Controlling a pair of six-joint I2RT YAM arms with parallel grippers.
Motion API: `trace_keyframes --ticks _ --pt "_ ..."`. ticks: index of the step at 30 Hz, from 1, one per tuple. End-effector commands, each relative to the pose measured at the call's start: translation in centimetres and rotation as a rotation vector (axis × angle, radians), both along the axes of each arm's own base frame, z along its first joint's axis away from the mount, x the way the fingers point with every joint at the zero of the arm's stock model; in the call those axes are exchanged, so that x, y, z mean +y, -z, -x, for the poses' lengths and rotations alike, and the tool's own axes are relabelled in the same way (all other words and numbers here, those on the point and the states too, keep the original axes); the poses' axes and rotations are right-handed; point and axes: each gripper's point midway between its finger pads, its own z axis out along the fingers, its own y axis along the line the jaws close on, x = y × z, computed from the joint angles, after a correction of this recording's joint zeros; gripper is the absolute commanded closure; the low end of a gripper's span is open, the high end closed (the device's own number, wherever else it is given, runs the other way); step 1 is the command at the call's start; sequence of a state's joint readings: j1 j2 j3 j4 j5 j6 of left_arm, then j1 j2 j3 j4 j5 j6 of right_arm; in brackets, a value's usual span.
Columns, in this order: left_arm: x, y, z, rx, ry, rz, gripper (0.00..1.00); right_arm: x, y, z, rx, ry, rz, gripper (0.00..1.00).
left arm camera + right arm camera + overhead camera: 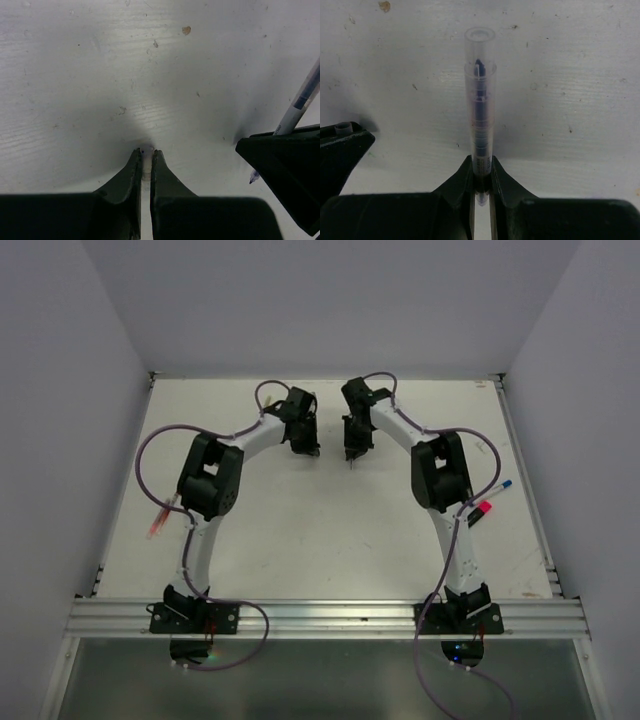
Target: Open the pen caps
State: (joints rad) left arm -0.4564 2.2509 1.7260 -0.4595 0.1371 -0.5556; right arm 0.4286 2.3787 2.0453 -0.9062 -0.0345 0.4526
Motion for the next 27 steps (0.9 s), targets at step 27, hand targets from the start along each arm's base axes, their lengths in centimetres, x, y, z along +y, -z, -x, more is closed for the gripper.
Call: trace_keyframes --ticks 27 --pt "3.1 5.8 2.8 0.125 -0.081 -0.29 0.76 0.3 2.6 -0.1 0.015 0.015 0.092 0.68"
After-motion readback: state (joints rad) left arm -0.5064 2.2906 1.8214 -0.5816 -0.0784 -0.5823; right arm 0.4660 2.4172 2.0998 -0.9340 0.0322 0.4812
